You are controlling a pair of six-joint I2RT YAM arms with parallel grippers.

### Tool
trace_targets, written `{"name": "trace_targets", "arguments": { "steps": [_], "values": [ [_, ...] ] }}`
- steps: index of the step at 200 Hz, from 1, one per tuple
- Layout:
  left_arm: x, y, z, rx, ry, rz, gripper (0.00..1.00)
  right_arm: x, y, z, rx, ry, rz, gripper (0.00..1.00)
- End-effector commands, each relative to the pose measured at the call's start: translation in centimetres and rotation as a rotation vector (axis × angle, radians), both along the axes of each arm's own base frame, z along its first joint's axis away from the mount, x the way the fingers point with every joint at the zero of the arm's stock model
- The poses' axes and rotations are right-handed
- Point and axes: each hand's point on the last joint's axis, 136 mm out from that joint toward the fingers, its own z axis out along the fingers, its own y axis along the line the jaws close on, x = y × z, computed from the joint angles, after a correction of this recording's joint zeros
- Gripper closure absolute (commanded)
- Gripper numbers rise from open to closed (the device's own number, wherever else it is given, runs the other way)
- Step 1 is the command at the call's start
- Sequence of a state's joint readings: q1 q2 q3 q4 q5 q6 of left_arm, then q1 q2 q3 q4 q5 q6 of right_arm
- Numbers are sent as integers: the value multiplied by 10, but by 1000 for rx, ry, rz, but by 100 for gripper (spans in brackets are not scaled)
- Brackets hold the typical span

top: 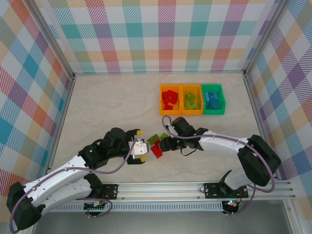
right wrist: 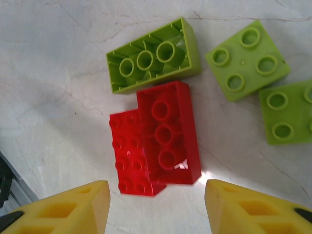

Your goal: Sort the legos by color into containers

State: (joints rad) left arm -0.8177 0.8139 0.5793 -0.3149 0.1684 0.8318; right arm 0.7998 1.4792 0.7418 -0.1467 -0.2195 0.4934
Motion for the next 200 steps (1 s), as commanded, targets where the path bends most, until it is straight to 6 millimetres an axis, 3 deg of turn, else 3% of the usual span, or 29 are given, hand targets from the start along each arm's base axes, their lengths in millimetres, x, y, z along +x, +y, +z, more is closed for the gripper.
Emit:
{"name": "trace_targets", "arguments": {
  "steps": [1, 33, 62, 90, 116, 144, 200],
  "values": [
    [-8, -7, 9, -27, 9, -53, 0, 6, 14, -8, 41, 19, -3, 47],
    [-9, -6, 10, -24, 8, -53, 0, 15, 10, -20, -4, -6, -35, 50],
    [-10, -5, 10, -19, 10, -53, 0, 7, 6, -37, -74, 25, -13, 54],
    [-9, -4, 9, -9, 13, -52, 0, 4, -14, -61, -199, 24, -99, 65],
    [-9, -4, 9, -9, 14, -51, 0, 5, -27, -69, -266, 9, -125, 72],
    [-10, -4, 9, -7, 17, -54, 0, 5, -31, -54, -229, -28, -148, 84],
    [-10, -3, 8, 6, 19, -51, 0, 13, -31, 11, -120, -179, -146, 86]
  ]
}}
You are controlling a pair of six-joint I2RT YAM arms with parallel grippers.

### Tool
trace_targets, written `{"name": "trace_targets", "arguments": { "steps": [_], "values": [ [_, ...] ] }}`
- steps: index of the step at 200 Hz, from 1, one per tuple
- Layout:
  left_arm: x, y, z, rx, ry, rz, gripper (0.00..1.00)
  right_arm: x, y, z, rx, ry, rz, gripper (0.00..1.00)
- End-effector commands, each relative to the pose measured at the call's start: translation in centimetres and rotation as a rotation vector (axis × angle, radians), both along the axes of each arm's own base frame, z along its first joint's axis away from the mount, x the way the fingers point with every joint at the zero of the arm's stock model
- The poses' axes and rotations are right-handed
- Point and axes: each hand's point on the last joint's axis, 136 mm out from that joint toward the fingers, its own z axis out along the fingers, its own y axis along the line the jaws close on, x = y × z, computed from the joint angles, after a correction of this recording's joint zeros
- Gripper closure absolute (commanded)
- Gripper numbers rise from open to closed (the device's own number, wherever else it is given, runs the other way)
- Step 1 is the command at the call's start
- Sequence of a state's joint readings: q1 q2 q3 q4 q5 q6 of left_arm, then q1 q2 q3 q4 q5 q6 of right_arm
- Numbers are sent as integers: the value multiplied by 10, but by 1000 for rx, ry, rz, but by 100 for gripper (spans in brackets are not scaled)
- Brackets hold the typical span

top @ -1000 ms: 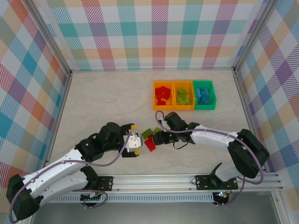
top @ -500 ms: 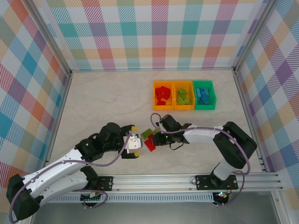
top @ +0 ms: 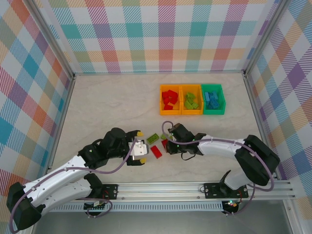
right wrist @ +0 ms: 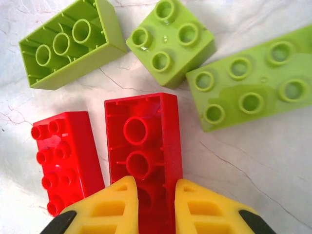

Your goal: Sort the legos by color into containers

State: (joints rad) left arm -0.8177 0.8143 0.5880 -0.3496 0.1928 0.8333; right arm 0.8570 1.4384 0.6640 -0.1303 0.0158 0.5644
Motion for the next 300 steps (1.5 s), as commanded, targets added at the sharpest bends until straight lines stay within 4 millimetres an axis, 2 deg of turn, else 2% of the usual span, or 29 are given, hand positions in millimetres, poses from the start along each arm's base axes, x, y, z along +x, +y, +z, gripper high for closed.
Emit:
{"name": "trace_targets", "arguments": {
  "steps": [1, 20, 45, 69, 89, 105, 121, 136, 143, 148, 164, 172, 216, 234, 263, 291, 300],
  "values": [
    [-4, -3, 11, -4, -8, -31, 0, 11, -5, 32, 6, -95, -9, 86],
    [-5, -4, 11, -8, -6, -36, 0, 35, -8, 72, -1, -243, -28, 87],
    [-5, -5, 11, -11, -2, -36, 0, 88, -12, 121, -4, -427, -86, 88],
    [0, -3, 12, -10, -20, -16, 0, 143, -13, 144, -25, -534, -128, 88],
    [5, -1, 14, -20, -53, 12, 0, 188, -12, 143, -49, -557, -160, 87],
    [9, 1, 16, -29, -78, 35, 0, 217, -7, 132, -63, -544, -166, 87],
    [12, 3, 15, -31, -93, 51, 0, 235, 0, 124, -66, -524, -159, 86],
    [14, 5, 15, -34, -90, 72, 0, 246, 4, 109, -61, -483, -175, 85],
    [16, 6, 14, -37, -83, 88, 0, 249, 5, 104, -54, -467, -185, 82],
    [20, 3, 22, -69, -99, 98, 0, 250, 5, 101, -49, -456, -193, 79],
    [25, 4, 27, -94, -96, 133, 0, 253, 5, 97, -44, -431, -203, 63],
    [28, 5, 31, -117, -87, 161, 0, 252, 5, 100, -46, -429, -202, 59],
    [53, 12, 50, -224, 0, 364, 0, 238, -12, 131, -40, -472, -219, 58],
    [64, 17, 57, -250, 56, 483, 0, 223, -19, 148, -13, -477, -209, 58],
    [76, 27, 68, -233, 179, 671, 0, 165, -21, 183, 151, -469, -123, 54],
    [76, 8, 94, -299, 394, 745, 0, 91, -31, 192, 282, -411, -14, 49],
    [79, 1, 96, -354, 493, 814, 0, 70, -35, 192, 308, -394, 23, 47]
  ]
}}
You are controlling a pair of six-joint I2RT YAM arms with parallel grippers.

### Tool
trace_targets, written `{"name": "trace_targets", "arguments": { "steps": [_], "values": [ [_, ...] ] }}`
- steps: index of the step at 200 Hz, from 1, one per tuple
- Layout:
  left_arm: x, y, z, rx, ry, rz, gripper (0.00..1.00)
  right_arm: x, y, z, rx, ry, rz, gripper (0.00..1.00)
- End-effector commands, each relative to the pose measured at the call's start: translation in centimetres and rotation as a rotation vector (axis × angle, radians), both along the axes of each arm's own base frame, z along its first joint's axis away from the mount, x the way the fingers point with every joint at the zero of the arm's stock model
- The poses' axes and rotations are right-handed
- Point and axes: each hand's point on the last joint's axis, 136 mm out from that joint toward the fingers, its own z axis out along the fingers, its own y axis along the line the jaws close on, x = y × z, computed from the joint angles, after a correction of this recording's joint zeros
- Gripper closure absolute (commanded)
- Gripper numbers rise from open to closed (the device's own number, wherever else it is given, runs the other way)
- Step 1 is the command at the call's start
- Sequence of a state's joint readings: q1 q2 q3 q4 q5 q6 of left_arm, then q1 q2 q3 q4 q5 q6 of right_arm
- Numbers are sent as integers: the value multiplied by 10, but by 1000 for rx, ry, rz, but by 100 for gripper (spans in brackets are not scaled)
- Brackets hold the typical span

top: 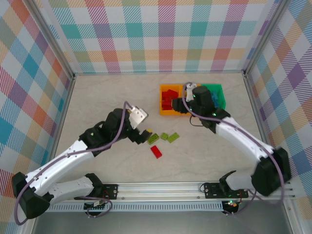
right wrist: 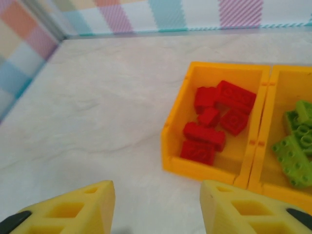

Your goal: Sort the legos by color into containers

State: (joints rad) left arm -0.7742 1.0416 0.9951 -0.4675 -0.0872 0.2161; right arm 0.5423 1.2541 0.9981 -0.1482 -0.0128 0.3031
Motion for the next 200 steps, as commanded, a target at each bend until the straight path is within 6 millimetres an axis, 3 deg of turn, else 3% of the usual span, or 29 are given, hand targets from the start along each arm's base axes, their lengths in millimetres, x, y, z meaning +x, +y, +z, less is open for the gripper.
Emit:
{"name": "trace_targets", "arguments": {
  "steps": [1, 28, 44, 63, 69, 79, 98, 144, 165, 200],
  "values": [
    [-2, -3, 4, -162, 249, 179, 1, -61, 3, -12, 72, 100, 166, 47],
    [5, -3, -26, -377, 462, 536, 0, -108, -26, -37, 34, 225, 145, 46],
    [-6, -12, -53, -445, 523, 700, 5, -129, -45, -60, -45, 321, 117, 43],
    [-23, -29, -77, -407, 505, 793, 8, -147, -53, -77, -90, 408, 129, 37],
    [-28, -33, -85, -380, 508, 829, 4, -152, -53, -81, -93, 431, 142, 35],
    [-34, -38, -99, -325, 527, 876, 3, -158, -51, -87, -85, 465, 159, 25],
    [-43, -42, -126, -230, 563, 959, 7, -166, -46, -93, -59, 514, 189, 0],
    [-58, -57, -185, -181, 654, 1000, 13, -172, -45, -91, -16, 536, 180, 0],
    [-54, -66, -198, -149, 660, 981, 16, -174, -48, -91, 1, 527, 160, 0],
    [-55, -66, -219, -104, 679, 995, 32, -176, -57, -96, 0, 551, 96, 0]
  ]
}}
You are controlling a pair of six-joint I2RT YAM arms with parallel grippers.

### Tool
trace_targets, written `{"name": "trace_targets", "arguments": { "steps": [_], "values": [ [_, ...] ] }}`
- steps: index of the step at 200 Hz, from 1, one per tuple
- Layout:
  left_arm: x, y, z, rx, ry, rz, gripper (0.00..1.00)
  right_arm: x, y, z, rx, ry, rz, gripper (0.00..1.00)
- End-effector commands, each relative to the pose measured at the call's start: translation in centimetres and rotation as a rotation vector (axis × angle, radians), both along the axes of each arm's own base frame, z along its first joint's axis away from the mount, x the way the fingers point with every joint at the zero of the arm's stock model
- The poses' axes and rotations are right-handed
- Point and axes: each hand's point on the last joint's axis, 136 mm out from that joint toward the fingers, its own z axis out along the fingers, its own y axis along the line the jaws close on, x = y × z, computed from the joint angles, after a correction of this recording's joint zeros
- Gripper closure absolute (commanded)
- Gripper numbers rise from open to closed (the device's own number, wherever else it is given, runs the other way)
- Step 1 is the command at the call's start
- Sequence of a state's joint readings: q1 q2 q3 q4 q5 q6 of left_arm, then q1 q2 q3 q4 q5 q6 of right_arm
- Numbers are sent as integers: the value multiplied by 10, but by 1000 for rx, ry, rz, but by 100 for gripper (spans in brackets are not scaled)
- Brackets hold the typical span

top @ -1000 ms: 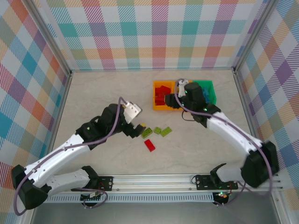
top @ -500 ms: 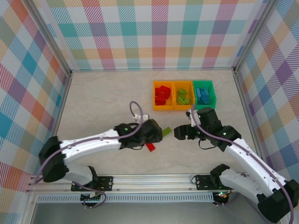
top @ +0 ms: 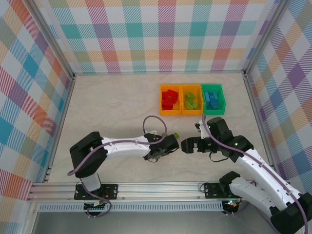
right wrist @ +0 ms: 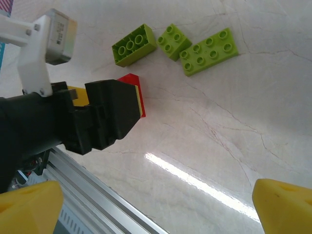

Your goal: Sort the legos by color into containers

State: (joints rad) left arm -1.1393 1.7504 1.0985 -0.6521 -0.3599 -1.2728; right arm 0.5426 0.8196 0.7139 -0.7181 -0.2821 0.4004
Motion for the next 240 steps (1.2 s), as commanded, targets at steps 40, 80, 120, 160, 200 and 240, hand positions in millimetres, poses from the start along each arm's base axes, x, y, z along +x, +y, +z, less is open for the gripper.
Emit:
{"name": "trace_targets", "arguments": {
  "steps": [40, 80, 120, 160, 200, 240],
  "values": [
    [-2, 1, -23, -15, 38, 23, 54, -7, -25, -9, -13, 40, -183, 0],
    [-2, -1, -21, -55, 42, -19, 70, -20, -33, -11, -24, 74, -200, 1],
    [10, -29, 32, -191, -52, -139, 77, -21, -26, 10, 43, 16, -168, 3],
    [66, -40, 105, -196, -276, -213, 78, -3, -31, 36, 84, -148, -212, 3],
    [153, -53, 118, -146, -363, -247, 78, 10, -35, 46, 95, -232, -259, 1],
    [240, -63, 107, -75, -394, -242, 75, 9, -34, 42, 102, -227, -259, 2]
  ]
}}
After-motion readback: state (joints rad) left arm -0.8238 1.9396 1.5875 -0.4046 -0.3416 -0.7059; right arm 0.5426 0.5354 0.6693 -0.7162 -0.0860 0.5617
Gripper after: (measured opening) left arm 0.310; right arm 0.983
